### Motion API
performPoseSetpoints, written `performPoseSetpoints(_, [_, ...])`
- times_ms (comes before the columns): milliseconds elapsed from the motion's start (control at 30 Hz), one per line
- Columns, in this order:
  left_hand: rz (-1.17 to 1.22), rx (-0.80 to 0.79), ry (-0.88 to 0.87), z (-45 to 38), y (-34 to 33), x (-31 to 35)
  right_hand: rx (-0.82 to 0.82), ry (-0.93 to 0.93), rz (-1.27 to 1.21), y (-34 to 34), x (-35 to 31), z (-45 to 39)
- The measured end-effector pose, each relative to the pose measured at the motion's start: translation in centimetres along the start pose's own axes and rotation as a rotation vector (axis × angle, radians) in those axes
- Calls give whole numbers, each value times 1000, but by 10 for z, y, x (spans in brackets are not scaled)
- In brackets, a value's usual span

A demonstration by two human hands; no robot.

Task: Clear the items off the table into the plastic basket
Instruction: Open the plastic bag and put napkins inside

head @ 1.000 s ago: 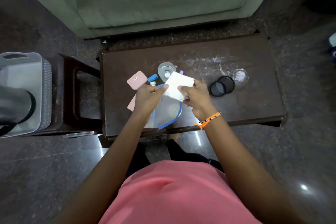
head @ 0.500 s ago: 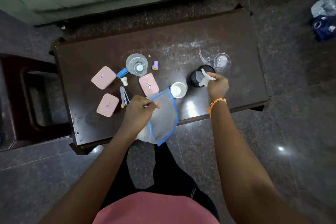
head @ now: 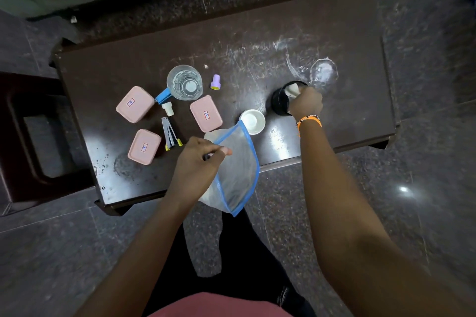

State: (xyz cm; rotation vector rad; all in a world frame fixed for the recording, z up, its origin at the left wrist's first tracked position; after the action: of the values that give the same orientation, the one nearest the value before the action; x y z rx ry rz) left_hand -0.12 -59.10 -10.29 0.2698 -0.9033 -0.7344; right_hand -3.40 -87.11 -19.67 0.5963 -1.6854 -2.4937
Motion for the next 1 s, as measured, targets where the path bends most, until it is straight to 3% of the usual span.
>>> performPoseSetpoints(133, [12,1,21,0,-2,-2,84,16,76,4,6,-2])
performPoseSetpoints(467, [93,13,25,4,9,-6,-55,141,169,-19,-9,-3])
performPoseSetpoints(633, [207,32,38,5,20,-7,132,306,-45,34,-25,42])
performPoseSetpoints(700, [263,56,44,6,27,-8,-68,411,-191,33,-29,78])
performPoseSetpoints(800, [441,93,135,4,36,-16,-808,474,-357,3,-33,167])
performPoseSetpoints(867, [566,111,221,3,42,-22,-1075,479,-361,-12,-32,217])
performPoseSetpoints(933, [675,103,281,5,47,-27,-1032,432,-397,-27,-37,241])
performPoseSetpoints(1000, [786,76,289,5,55,-31,-715,318,-518,-32,-48,238])
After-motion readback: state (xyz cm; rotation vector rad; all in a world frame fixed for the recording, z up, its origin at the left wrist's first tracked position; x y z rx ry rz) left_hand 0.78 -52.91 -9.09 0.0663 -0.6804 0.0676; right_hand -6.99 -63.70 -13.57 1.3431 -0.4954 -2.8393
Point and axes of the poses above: each hand's wrist, its own z-axis away from the middle knuckle, its own y-axis out of the back of the hand, x = y × z, the point moved 9 cm from there along -z, towards the middle knuckle, and after that the axes turned 15 degrees about x, right-handed, at the moved point
